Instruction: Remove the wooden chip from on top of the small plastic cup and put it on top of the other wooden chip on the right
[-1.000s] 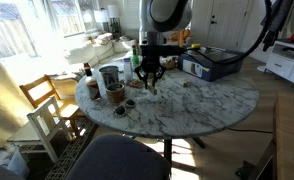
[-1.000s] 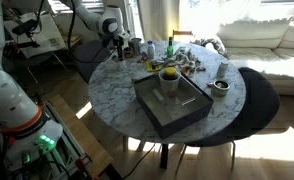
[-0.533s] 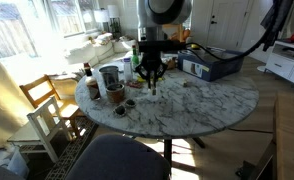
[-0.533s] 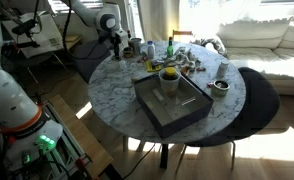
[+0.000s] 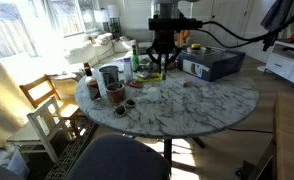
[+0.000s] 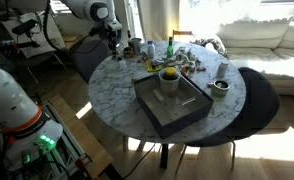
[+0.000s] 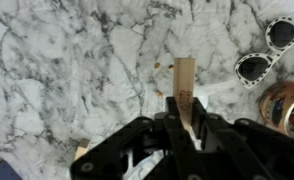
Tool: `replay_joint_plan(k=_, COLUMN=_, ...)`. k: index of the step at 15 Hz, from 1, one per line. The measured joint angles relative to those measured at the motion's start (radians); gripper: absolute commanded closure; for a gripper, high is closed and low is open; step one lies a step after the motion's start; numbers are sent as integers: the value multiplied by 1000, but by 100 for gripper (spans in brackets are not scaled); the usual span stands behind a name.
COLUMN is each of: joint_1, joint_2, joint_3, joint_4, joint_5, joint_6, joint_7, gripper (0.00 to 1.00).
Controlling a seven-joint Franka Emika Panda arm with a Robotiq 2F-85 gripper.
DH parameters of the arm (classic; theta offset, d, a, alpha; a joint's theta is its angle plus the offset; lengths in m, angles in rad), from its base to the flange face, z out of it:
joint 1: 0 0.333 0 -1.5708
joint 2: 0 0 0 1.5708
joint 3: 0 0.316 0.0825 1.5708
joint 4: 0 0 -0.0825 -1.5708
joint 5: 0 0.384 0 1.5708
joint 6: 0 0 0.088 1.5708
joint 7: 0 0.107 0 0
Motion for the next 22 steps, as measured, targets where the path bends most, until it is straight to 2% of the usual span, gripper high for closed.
replay_joint_plan(k=6, joint_1=-99, joint_2=-182, joint_3=-56, joint_4=-179, joint_5=0, joint_6=1, joint_7=-8, gripper=96)
replay_joint_plan(k=10, joint_1=-185, joint_2=-267, joint_3=-100, joint_4=-273, joint_5=0, joint_6=34, joint_7=-61, gripper=96)
replay_joint_plan(k=11, joint_1=-206, joint_2=-278, joint_3=-112, joint_4=-291, joint_5=0, joint_6=49, joint_7=-83, gripper=82)
replay_joint_plan(k=12, joint_1=-221, joint_2=-282, joint_3=-116, joint_4=-297, joint_5=0, joint_6=52, joint_7=-94, gripper=82)
replay_joint_plan(k=17, joint_1=-222, joint_2=-280, joint_3=-96, joint_4=-291, joint_5=0, joint_6=52, joint_7=-92, gripper=82)
replay_joint_plan(k=18, joint_1=-222, joint_2=-280, joint_3=-96, joint_4=-291, joint_5=0, joint_6=52, joint_7=-92, gripper=96)
replay_joint_plan(k=22, joint_1=-228, joint_2=-274, joint_3=-97, joint_4=-284, joint_5=2, joint_6=52, joint_7=-93, gripper=96)
